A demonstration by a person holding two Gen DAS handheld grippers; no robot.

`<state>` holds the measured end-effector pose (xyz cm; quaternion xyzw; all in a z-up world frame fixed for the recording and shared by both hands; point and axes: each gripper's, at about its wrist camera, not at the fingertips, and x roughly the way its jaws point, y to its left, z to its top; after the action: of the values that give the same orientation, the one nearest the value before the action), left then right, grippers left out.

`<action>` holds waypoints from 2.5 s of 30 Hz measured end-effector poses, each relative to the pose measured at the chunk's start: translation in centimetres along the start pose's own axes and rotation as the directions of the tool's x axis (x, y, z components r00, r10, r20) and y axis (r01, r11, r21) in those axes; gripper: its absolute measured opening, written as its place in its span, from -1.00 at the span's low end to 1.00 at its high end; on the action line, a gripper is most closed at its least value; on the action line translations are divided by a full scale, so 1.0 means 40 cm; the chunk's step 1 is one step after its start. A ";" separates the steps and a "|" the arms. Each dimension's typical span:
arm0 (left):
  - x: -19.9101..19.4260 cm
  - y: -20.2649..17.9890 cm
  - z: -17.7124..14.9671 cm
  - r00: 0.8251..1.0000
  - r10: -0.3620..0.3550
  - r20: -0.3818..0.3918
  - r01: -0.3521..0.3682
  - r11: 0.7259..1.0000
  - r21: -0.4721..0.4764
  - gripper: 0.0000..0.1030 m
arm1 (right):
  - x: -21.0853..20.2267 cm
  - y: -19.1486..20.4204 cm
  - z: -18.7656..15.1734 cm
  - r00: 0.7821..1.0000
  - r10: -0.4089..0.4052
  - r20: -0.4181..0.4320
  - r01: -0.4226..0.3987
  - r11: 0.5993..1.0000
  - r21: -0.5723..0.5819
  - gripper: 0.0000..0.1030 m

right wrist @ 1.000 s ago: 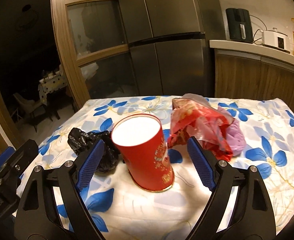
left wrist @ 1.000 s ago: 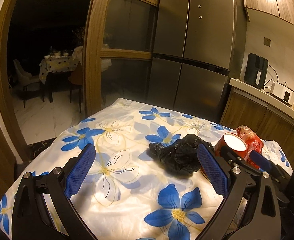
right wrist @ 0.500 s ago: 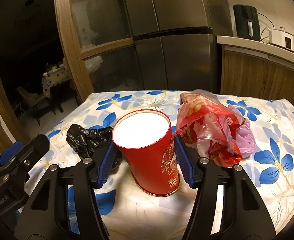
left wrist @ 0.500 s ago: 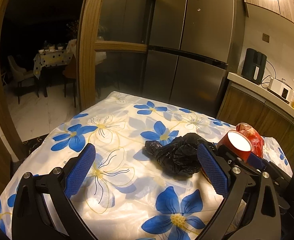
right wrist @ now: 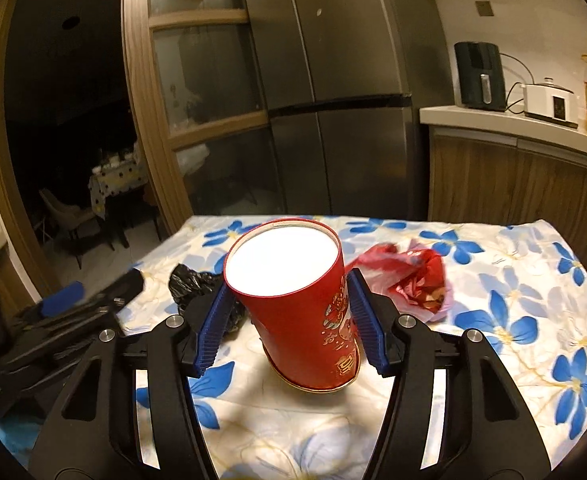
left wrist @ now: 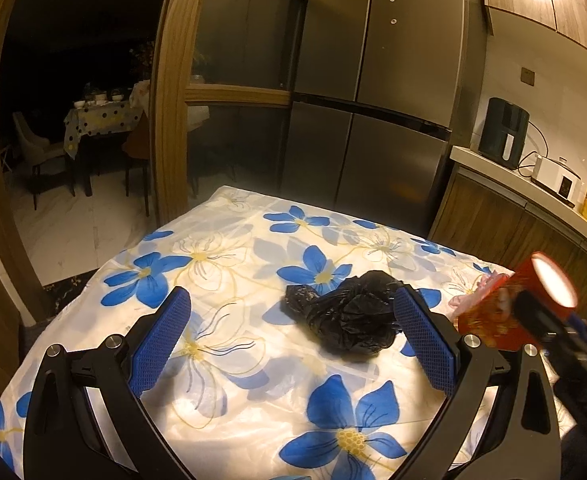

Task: Collect trash
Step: 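Grasp the black bag with the left tool while the right tool lifts the red cup, then carry the red cup and black bag over the black bin with both tools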

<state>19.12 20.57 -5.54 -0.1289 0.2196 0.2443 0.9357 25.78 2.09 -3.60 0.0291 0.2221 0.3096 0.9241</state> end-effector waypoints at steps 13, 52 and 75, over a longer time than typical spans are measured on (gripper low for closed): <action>0.120 -0.094 -0.005 0.992 -0.061 -0.114 0.065 0.998 0.026 0.86 | -0.138 -0.074 0.009 0.997 -0.023 0.070 0.018 0.998 0.062 0.11; -0.180 -0.354 -0.009 0.978 -0.200 -0.057 0.206 0.966 0.153 -0.91 | -0.399 -0.223 -0.022 0.978 -0.138 0.156 0.120 0.985 0.122 0.11; -0.283 -0.767 -0.121 0.890 -0.436 -0.135 0.456 0.835 0.308 -0.91 | -0.624 -0.490 -0.066 0.900 -0.387 0.203 0.333 0.908 0.254 0.11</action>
<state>24.32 -11.64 -0.29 -0.0248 0.2489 -0.0246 0.9679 17.90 -28.53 0.06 0.1246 0.1380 0.1008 0.9774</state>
